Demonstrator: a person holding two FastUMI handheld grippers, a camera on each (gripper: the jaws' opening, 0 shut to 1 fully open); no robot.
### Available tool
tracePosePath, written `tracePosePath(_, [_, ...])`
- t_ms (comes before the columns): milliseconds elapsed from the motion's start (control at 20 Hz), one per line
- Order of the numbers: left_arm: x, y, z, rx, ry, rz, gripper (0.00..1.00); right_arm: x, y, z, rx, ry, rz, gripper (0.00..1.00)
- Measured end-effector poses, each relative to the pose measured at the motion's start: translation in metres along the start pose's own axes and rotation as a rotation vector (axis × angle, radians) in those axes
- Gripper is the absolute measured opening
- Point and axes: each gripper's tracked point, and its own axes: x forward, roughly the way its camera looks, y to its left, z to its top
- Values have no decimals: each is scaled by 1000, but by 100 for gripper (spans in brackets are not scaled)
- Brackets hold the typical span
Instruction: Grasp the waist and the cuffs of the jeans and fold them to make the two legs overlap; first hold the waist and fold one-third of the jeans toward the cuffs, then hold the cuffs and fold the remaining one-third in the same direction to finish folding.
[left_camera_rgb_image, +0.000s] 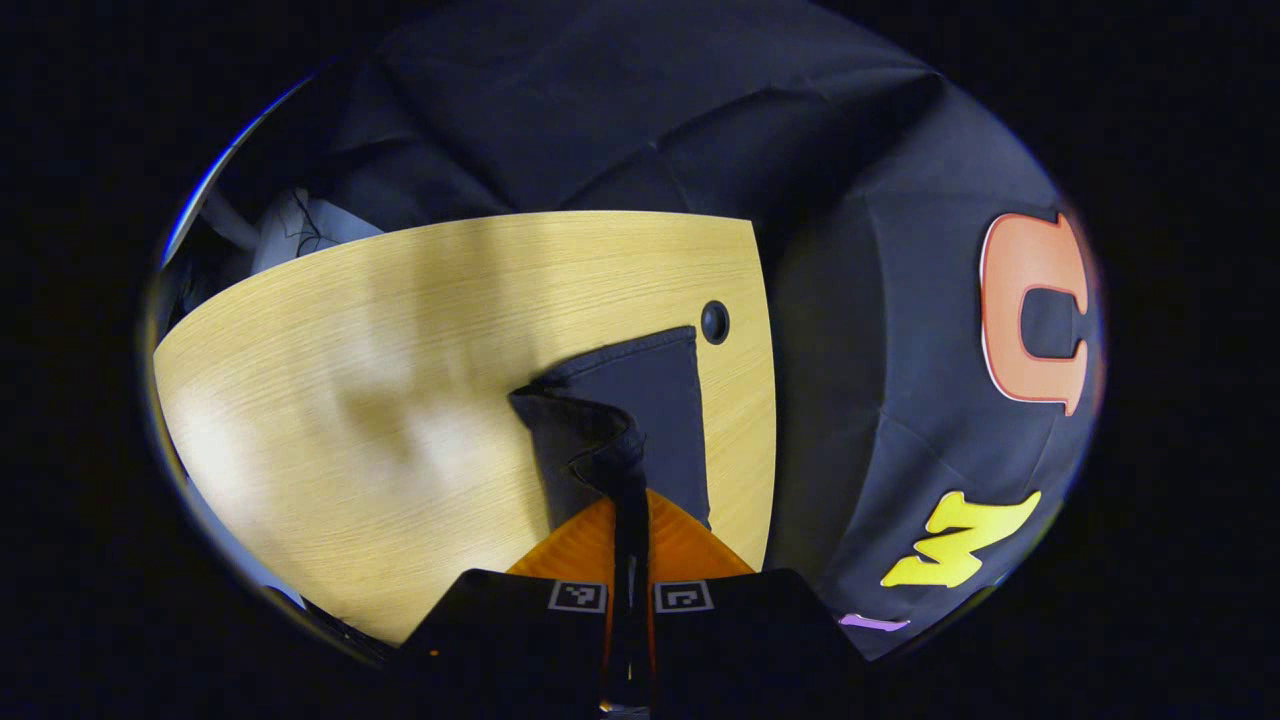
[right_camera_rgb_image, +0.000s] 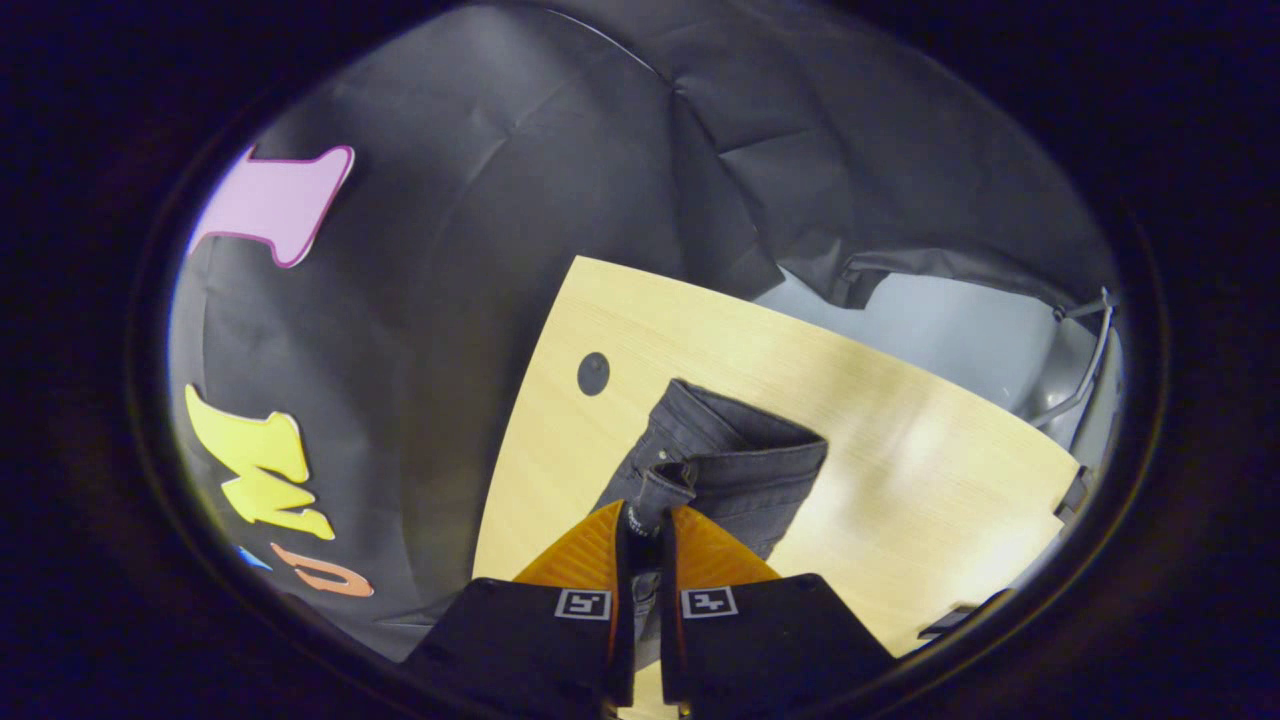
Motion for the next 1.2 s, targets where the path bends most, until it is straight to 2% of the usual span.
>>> tracePosePath(400, [74,-27,26,76,67,42,4,59,7,22,6,40,-6,11])
tracePosePath(550, [107,-38,27,100,81,-12,4,88,2,25,33,50,-13,11])
tracePosePath(800, [138,-27,35,102,71,17,7,112,-1,27,90,43,-7,11])
tracePosePath(850, [137,-27,34,106,70,20,4,113,0,28,87,33,-2,11])
tracePosePath(900, [138,-28,32,111,76,19,28,113,1,28,86,21,2,12])
tracePosePath(950, [136,-28,33,115,73,26,40,116,3,28,83,11,3,18])
tracePosePath(1000, [137,-25,33,118,70,40,34,116,6,28,81,3,7,20])
tracePosePath(1050, [136,-25,34,114,68,45,56,117,7,27,70,-4,2,17])
tracePosePath(1100, [129,-29,29,114,68,42,77,115,8,27,60,-12,4,26])
tracePosePath(1150, [124,-31,28,113,64,34,98,112,12,26,46,-19,11,29])
tracePosePath(1200, [120,-34,29,120,62,25,98,109,15,26,27,-29,15,52])
